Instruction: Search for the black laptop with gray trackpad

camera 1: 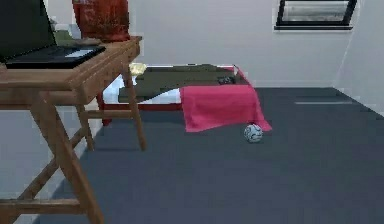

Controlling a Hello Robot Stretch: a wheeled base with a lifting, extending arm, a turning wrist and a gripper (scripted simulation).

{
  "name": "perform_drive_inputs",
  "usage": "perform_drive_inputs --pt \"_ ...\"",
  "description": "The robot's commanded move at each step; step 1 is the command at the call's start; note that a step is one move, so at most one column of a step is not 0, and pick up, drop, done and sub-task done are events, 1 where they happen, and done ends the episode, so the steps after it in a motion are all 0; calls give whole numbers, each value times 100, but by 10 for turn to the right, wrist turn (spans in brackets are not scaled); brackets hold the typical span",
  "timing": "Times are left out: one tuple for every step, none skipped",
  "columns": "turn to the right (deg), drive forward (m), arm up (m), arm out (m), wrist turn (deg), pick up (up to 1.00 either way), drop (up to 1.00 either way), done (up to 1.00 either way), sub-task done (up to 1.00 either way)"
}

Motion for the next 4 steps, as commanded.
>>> perform_drive_inputs --pt "60 0 0 0 0 0 0 0 0" --pt "0 100 0 0 0 0 0 0 0" --pt "0 70 0 0 0 0 0 0 0" --pt "0 0 0 0 0 0 0 100 0"
